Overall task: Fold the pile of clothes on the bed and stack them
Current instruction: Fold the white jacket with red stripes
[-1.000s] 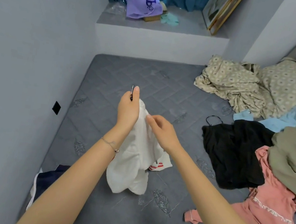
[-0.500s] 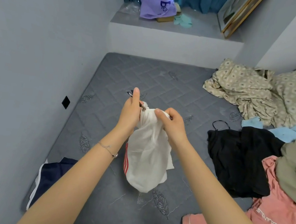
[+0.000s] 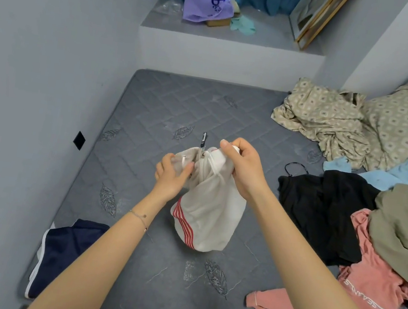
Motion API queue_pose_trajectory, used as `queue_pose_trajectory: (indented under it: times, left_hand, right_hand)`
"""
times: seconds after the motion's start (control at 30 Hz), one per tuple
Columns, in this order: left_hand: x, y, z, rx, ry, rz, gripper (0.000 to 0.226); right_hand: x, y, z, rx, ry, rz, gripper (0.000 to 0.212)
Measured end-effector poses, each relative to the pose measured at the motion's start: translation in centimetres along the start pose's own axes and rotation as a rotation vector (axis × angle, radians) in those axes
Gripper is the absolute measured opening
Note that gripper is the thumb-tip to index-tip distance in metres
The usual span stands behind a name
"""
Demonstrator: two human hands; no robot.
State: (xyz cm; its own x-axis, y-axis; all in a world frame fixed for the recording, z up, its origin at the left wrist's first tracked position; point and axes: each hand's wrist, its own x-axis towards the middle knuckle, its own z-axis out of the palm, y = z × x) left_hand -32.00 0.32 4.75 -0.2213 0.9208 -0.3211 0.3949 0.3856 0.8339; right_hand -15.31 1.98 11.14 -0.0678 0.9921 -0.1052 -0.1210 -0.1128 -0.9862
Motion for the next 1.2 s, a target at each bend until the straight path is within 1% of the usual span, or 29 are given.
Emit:
queue_pose_trajectory:
  times: [0.03,0.07,0.1,0.13,0.2,0.27,0.33,0.4,0.43,0.53,0.63,0.8,0.87,0.9,0.93,0.97,1.0,1.07,1.13,1.2]
  left_hand:
    - [0.1,-0.3,0.0,0.012,-0.013,0.08,0.053]
    - [0.2,-0.4,-0.1,-0.027,-0.039,0.181,0.042]
    - [0.1,-0.4,-0.2,-0.102,-0.072,0.241,0.029]
    - [-0.1,-0.1,-0.4,-0.181,-0.092,0.249,0.022]
    - [0.0,0.6,-0.9,-0.287,-0.079,0.235,0.021]
    - [0.0,1.4,-1.4,-0.277,-0.071,0.28,0.017]
    - [0.0,2.5,-1.7,-0.256,-0.075,0.301,0.016]
    - [-0.3,3.5,-1.9,-0.272,-0.057,0.311,0.017]
    - [-0.5,3.9,-1.9,-0.28,-0.058,0.319,0.022]
    - [-1.2,4.8,-1.9,-0.31,-0.081,0.36,0.037]
    - [-2.0,5.3,-2.5,-0.308,-0.125,0.426,0.039]
    - [-3.7,5.9,-3.6,-0.21,-0.227,0.498,0.039]
    - [-4.7,6.0,-4.0,-0.173,-0.272,0.518,0.044]
    - [-5.2,6.1,-4.2,-0.155,-0.291,0.528,0.045]
    - [-5.7,6.1,-4.5,-0.142,-0.3,0.541,0.046]
    - [-6.2,6.1,-4.8,-0.134,-0.297,0.558,0.047]
    - [-6.8,6.2,-5.0,-0.128,-0.287,0.573,0.047]
    - [-7.7,6.3,-5.4,-0.12,-0.25,0.589,0.048]
    - [-8.8,6.5,-5.8,-0.138,-0.184,0.593,0.049]
    - [-10.1,6.7,-6.1,-0.151,-0.114,0.603,0.05]
  right_hand:
    - [0.0,-0.2,-0.3,0.007,-0.004,-0.002,0.039]
    - [0.1,-0.5,-0.6,0.007,0.0,-0.008,0.038]
    - [0.1,-0.6,-1.0,-0.005,0.013,-0.02,0.038]
    - [0.2,-0.7,-1.3,-0.035,0.035,-0.038,0.038]
    - [0.2,-0.7,-2.1,-0.133,0.104,-0.077,0.036]
    - [0.2,-0.3,-2.8,-0.218,0.182,-0.105,0.035]
    - [0.0,0.4,-3.3,-0.254,0.238,-0.11,0.037]
    - [-0.3,1.3,-3.6,-0.28,0.259,-0.087,0.038]
    - [-0.5,1.8,-3.6,-0.301,0.259,-0.065,0.037]
    - [-1.0,3.3,-3.4,-0.33,0.231,0.018,0.032]
    - [-1.9,4.8,-3.3,-0.337,0.152,0.119,0.023]
    - [-4.2,6.7,-2.7,-0.443,-0.046,0.251,0.038]
    - [-5.1,7.1,-2.2,-0.554,-0.084,0.313,0.035]
    - [-5.6,7.0,-1.9,-0.601,-0.095,0.337,0.037]
    - [-6.1,6.9,-1.7,-0.602,-0.097,0.362,0.046]
    - [-6.6,6.8,-1.5,-0.56,-0.086,0.392,0.054]
    - [-7.2,6.6,-1.3,-0.496,-0.062,0.414,0.057]
    - [-8.3,6.0,-0.8,-0.38,0.039,0.409,0.052]
    - [-9.1,5.2,-0.3,-0.316,0.184,0.337,0.048]
    - [-10.0,3.9,0.4,-0.307,0.286,0.238,0.048]
